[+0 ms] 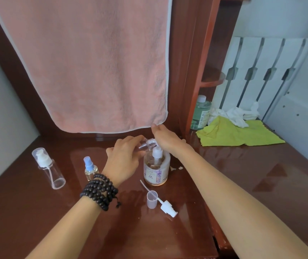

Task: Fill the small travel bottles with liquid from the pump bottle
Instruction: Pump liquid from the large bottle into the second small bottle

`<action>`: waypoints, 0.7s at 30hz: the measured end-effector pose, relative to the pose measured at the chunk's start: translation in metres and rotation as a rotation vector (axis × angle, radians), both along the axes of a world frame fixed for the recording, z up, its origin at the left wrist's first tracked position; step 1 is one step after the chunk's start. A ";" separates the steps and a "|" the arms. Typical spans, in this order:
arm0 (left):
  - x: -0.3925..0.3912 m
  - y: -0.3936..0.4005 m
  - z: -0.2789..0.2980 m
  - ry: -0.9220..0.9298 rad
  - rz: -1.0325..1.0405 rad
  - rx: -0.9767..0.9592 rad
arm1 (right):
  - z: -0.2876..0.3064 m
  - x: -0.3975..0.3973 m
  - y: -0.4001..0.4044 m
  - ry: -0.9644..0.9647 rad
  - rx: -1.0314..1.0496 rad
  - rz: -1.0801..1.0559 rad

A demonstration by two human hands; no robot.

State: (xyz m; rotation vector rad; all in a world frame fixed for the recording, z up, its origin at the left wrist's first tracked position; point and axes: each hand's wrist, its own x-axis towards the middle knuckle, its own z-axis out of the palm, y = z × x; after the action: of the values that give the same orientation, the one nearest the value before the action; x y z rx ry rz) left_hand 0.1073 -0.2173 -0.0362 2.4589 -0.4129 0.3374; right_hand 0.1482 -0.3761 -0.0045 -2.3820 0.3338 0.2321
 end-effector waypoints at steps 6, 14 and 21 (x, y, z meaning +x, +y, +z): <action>-0.004 -0.006 -0.011 0.005 0.032 0.044 | -0.020 -0.001 0.003 0.013 0.001 -0.041; 0.001 -0.001 -0.005 0.019 0.018 -0.028 | -0.004 -0.001 0.003 -0.008 -0.009 -0.037; -0.002 -0.006 -0.013 0.010 0.037 0.004 | -0.021 0.003 0.002 0.015 0.007 -0.054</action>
State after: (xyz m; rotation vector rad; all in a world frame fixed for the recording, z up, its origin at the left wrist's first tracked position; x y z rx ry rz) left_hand 0.1055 -0.2235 -0.0487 2.4738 -0.3642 0.3401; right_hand 0.1516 -0.3737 -0.0256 -2.3619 0.4025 0.2256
